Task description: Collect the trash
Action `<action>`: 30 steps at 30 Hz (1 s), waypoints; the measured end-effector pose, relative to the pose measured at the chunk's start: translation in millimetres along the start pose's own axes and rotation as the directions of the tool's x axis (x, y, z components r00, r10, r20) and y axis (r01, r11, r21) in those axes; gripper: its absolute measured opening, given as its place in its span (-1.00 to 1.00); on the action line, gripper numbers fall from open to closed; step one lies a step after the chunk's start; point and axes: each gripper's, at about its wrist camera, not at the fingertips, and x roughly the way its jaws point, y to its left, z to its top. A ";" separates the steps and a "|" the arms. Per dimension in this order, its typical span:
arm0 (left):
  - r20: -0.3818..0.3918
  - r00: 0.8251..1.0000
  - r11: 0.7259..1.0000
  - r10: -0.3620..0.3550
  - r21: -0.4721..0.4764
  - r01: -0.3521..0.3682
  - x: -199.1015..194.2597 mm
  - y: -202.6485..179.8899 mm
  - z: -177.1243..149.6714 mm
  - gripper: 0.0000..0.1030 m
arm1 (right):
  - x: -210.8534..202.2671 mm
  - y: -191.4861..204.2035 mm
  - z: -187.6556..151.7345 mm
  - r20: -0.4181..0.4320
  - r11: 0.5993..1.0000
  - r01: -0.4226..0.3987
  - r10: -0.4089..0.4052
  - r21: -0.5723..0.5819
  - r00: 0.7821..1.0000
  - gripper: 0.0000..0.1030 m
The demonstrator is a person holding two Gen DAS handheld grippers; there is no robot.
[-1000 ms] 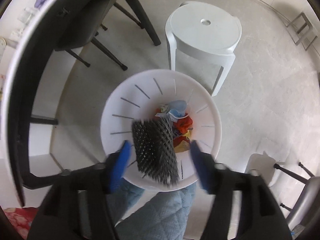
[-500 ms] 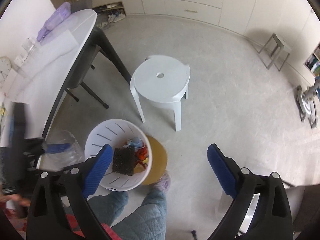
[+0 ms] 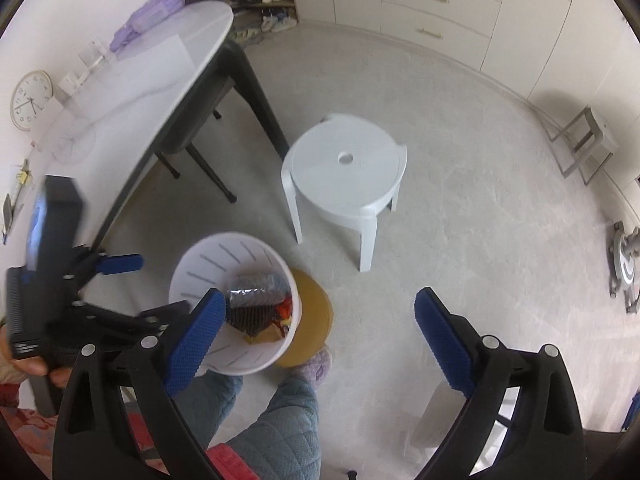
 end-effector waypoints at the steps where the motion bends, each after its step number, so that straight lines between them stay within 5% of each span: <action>1: 0.018 1.000 1.000 0.005 -0.010 -0.005 -10.6 1.1 2.4 0.68 | -5.2 0.3 4.1 0.013 1.000 0.000 0.000 -0.001 1.000 0.84; 8: 0.169 0.981 0.983 0.095 -0.170 -0.066 -112.5 52.8 -7.1 0.85 | -37.8 36.6 45.3 0.101 0.994 -0.054 0.063 -0.091 0.993 0.84; 14: 0.221 0.946 0.930 0.236 -0.335 -0.153 -179.0 121.9 -37.3 0.85 | -44.1 135.1 81.4 0.130 0.956 -0.145 0.183 -0.255 0.975 0.88; 18: 0.242 0.906 0.875 0.347 -0.432 -0.220 -215.5 167.6 -65.2 0.84 | -48.3 204.6 94.1 0.133 0.912 -0.199 0.261 -0.359 0.956 0.93; 25: 0.289 0.845 0.818 0.450 -0.513 -0.260 -272.4 220.2 -79.6 0.84 | -74.0 296.5 114.9 0.167 0.871 -0.204 0.305 -0.447 0.938 0.93; 27: 0.317 0.820 0.808 0.476 -0.526 -0.265 -292.2 227.2 -78.7 0.84 | -92.1 312.5 126.1 0.196 0.867 -0.205 0.321 -0.453 0.927 0.94; 30: 0.368 0.760 0.783 0.536 -0.553 -0.285 -332.5 239.0 -70.1 0.85 | -128.8 330.1 147.8 0.273 0.868 -0.179 0.332 -0.462 0.903 0.95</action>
